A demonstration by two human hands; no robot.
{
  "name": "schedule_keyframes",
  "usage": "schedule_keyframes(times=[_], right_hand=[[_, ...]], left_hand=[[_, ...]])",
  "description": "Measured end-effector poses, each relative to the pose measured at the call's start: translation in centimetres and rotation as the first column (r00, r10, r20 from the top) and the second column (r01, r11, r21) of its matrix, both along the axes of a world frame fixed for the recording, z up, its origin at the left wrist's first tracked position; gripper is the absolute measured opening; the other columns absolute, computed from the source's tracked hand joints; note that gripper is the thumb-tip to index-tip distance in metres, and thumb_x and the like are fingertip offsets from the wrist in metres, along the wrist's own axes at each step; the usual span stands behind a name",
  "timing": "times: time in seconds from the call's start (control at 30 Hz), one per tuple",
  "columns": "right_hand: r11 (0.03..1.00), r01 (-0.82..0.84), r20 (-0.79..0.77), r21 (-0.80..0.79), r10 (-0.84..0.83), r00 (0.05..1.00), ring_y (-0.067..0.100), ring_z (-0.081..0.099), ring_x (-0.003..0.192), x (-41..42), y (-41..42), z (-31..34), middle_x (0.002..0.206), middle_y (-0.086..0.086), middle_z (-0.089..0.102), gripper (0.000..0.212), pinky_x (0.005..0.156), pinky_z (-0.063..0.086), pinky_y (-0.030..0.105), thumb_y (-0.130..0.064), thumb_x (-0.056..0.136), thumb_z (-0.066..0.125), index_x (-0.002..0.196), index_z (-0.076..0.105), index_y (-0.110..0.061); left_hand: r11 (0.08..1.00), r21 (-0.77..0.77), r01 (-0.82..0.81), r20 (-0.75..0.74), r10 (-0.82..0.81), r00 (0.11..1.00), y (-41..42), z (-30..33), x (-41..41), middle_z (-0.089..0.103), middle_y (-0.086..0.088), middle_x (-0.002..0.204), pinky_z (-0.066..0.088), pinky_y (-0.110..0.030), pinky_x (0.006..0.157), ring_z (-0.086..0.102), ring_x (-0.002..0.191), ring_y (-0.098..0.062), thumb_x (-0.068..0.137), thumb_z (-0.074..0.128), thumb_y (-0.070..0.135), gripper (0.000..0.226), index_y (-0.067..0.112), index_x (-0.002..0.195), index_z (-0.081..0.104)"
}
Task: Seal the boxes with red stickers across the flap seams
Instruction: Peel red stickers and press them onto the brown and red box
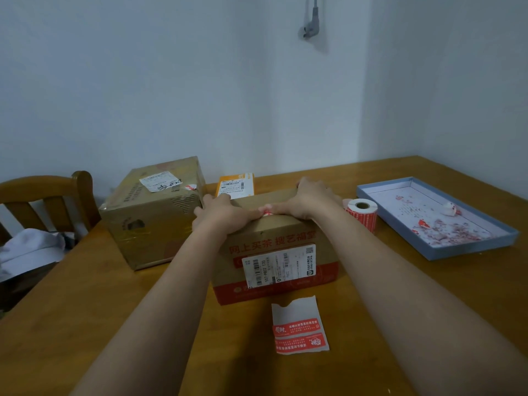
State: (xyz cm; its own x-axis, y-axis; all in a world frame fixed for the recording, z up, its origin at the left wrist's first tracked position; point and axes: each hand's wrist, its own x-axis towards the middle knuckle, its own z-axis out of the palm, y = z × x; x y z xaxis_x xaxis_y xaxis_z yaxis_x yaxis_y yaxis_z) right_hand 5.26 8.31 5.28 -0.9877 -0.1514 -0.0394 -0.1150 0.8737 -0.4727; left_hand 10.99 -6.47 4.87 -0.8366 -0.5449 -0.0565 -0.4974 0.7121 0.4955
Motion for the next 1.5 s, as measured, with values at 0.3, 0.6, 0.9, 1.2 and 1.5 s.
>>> schedule_keyframes(times=[0.3,0.6,0.9,1.2,1.5], right_hand=[[0.997,0.027,0.03,-0.079,-0.025,0.999,0.028,0.046,0.127,-1.0,-0.3,-0.1,0.142,0.007,0.043,0.099,0.097,0.044,0.044,-0.064,0.062,0.078,0.142,0.033,-0.025],[0.981,-0.014,0.013,-0.192,0.017,1.0,0.022,0.052,0.116,-0.9,0.7,0.0,0.132,-0.001,0.05,0.071,0.085,0.046,0.036,-0.043,0.077,0.077,0.134,0.038,-0.029],[0.968,-0.029,-0.004,-0.249,0.029,1.0,0.021,0.05,0.109,-0.8,1.2,-0.2,0.128,-0.001,0.051,0.051,0.077,0.038,0.031,-0.023,0.088,0.062,0.134,0.04,-0.03],[0.989,0.019,-0.043,-0.145,-0.026,0.999,0.029,0.045,0.13,-0.1,0.7,-0.6,0.143,0.009,0.045,0.082,0.093,0.041,0.04,-0.069,0.083,0.051,0.143,0.037,-0.015],[0.997,0.067,-0.101,-0.045,-0.072,0.992,0.03,0.051,0.123,-0.5,-0.4,-0.7,0.136,0.011,0.049,0.093,0.088,0.044,0.039,-0.075,0.067,0.066,0.135,0.042,-0.017]], left_hand=[[0.983,0.16,-0.086,-0.072,0.099,0.992,-1.0,-0.5,-1.7,0.032,-0.007,0.146,0.039,-0.052,0.105,0.032,0.134,-0.032,0.064,0.082,0.054,0.093,0.023,0.143,0.044],[0.937,0.33,-0.112,-0.127,0.161,0.979,-1.7,-0.9,-2.3,0.045,-0.007,0.139,0.048,-0.052,0.096,0.047,0.124,-0.033,0.05,0.089,0.041,0.093,0.024,0.134,0.052],[0.947,0.313,-0.069,-0.197,0.135,0.971,-1.9,-1.5,-2.0,0.052,-0.006,0.132,0.048,-0.048,0.097,0.051,0.118,-0.03,0.066,0.07,0.028,0.071,0.025,0.134,0.052],[0.998,-0.029,-0.052,-0.051,0.05,0.997,0.2,-0.8,-0.6,0.025,-0.011,0.154,0.031,-0.049,0.106,0.024,0.14,-0.037,0.079,0.043,0.08,0.091,0.02,0.146,0.036],[0.993,-0.108,-0.041,0.017,0.043,0.999,0.2,-0.5,-1.0,0.027,-0.011,0.149,0.034,-0.048,0.102,0.026,0.137,-0.036,0.069,0.055,0.082,0.096,0.017,0.139,0.043]])
